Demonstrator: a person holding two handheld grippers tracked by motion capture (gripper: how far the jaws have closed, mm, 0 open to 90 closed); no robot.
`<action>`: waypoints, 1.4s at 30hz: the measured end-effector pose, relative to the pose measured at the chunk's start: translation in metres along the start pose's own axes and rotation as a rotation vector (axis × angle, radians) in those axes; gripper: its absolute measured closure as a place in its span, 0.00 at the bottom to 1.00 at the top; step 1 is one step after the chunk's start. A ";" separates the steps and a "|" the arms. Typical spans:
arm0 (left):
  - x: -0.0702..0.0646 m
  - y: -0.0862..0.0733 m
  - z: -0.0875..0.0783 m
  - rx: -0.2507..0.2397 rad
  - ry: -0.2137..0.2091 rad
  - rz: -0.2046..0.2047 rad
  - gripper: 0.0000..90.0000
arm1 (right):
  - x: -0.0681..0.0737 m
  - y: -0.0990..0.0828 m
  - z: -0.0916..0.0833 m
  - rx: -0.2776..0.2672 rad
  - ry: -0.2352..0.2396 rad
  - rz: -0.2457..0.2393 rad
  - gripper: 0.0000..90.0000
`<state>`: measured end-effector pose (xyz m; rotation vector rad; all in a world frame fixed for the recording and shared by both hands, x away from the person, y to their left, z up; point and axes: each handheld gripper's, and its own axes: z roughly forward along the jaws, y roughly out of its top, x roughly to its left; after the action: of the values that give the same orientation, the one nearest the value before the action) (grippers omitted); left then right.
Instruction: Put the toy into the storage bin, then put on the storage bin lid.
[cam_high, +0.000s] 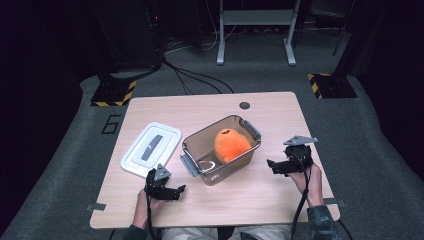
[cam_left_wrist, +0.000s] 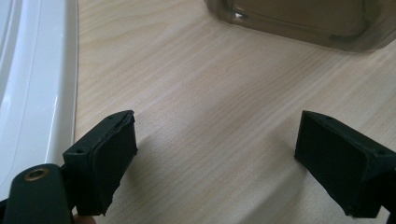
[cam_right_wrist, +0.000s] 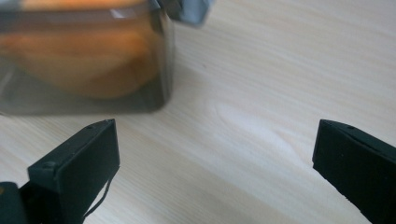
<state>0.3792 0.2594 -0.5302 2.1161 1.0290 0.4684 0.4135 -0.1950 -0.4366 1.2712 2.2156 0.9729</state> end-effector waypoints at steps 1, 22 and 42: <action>0.000 0.000 0.000 0.006 0.001 0.005 0.13 | -0.002 -0.006 0.003 0.002 -0.011 0.006 0.00; 0.013 0.019 -0.017 -0.050 0.057 0.003 0.06 | -0.019 -0.088 0.039 0.030 -0.133 0.087 0.00; 0.106 0.057 -0.018 -0.049 0.124 -0.095 0.00 | -0.021 -0.090 0.039 0.024 -0.127 0.117 0.00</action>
<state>0.4635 0.3275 -0.4748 2.0055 1.1708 0.5785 0.3967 -0.2291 -0.5290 1.4456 2.0829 0.8835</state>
